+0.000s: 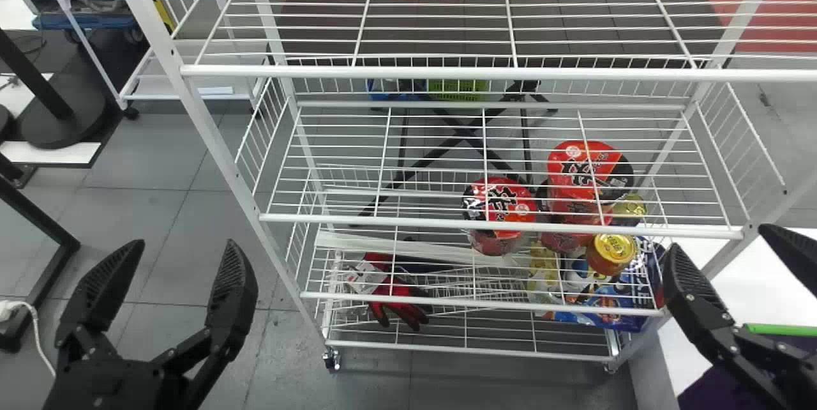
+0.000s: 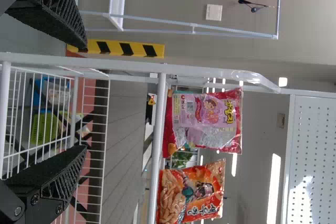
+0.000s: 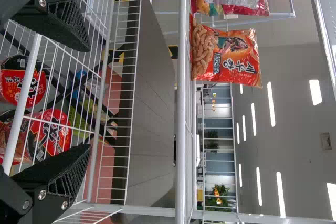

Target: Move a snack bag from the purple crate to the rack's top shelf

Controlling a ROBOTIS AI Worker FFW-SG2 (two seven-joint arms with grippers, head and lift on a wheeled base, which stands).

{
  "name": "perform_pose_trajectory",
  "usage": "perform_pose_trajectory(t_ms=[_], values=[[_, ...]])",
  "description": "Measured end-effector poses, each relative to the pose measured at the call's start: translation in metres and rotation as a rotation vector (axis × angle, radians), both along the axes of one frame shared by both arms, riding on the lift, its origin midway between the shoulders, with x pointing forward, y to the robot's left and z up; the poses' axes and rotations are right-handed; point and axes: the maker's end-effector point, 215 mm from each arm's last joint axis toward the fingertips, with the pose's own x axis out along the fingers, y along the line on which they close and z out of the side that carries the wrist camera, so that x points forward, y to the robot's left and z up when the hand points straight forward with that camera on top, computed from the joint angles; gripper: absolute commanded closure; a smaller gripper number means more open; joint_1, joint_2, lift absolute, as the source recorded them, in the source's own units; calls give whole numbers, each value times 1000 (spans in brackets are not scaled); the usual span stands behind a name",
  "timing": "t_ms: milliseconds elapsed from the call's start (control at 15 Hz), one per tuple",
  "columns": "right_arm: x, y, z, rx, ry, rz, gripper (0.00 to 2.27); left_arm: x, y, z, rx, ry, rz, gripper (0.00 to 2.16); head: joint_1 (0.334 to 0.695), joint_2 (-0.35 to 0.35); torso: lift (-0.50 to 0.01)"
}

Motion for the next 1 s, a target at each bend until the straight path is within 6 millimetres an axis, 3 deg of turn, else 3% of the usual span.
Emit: perform_pose_trajectory(t_ms=[1000], values=[[1, -6, -1, -8, 2, -8, 184, 2, 0, -2, -6, -6, -1, 134, 695, 47, -353]])
